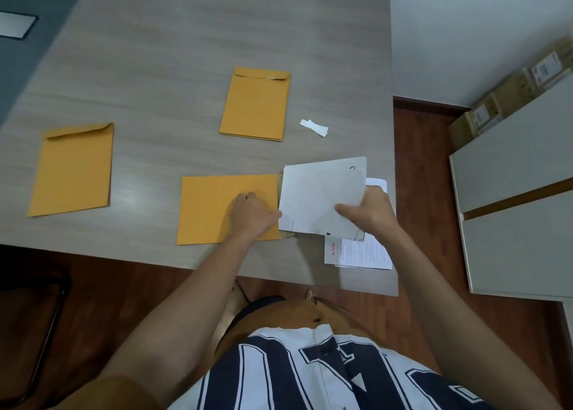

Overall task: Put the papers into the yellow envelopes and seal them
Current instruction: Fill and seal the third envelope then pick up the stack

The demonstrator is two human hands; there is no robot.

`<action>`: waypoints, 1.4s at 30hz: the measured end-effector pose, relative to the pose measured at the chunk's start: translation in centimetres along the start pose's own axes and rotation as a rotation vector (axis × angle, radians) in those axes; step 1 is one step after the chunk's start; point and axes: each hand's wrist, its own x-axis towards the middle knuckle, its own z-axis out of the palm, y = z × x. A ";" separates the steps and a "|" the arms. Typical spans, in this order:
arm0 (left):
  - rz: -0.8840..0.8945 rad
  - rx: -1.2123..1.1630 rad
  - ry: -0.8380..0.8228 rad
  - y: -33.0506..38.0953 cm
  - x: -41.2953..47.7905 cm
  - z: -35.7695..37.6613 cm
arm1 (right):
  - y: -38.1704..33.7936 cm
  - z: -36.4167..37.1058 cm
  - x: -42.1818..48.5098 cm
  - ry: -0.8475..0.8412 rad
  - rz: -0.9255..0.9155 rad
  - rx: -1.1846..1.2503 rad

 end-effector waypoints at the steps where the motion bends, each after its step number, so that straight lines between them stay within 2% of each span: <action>1: 0.008 0.011 0.002 0.0 0.0 0.1 | 0.0 0.0 0.0 0.001 0.006 0.005; 14: 0.024 0.023 -0.058 0.3 0.7 -0.8 | -0.2 0.5 1.1 -0.106 0.081 0.058; 20: 0.062 -0.033 -0.051 -0.1 0.5 -0.9 | 0.1 1.7 2.8 -0.208 0.155 0.230; 26: 0.127 -0.146 -0.062 -0.8 0.5 -1.2 | 0.4 2.8 4.2 -0.252 0.228 0.217; 31: 0.254 -0.013 -0.008 -1.8 1.9 -2.6 | 0.6 1.9 4.3 -0.216 0.227 0.158; 35: 0.282 0.138 -0.043 -1.7 2.8 -3.2 | 0.9 0.9 4.5 -0.198 0.214 0.192; 42: 0.302 0.180 -0.057 -1.4 3.6 -3.3 | 0.1 0.5 4.9 -0.186 0.225 0.157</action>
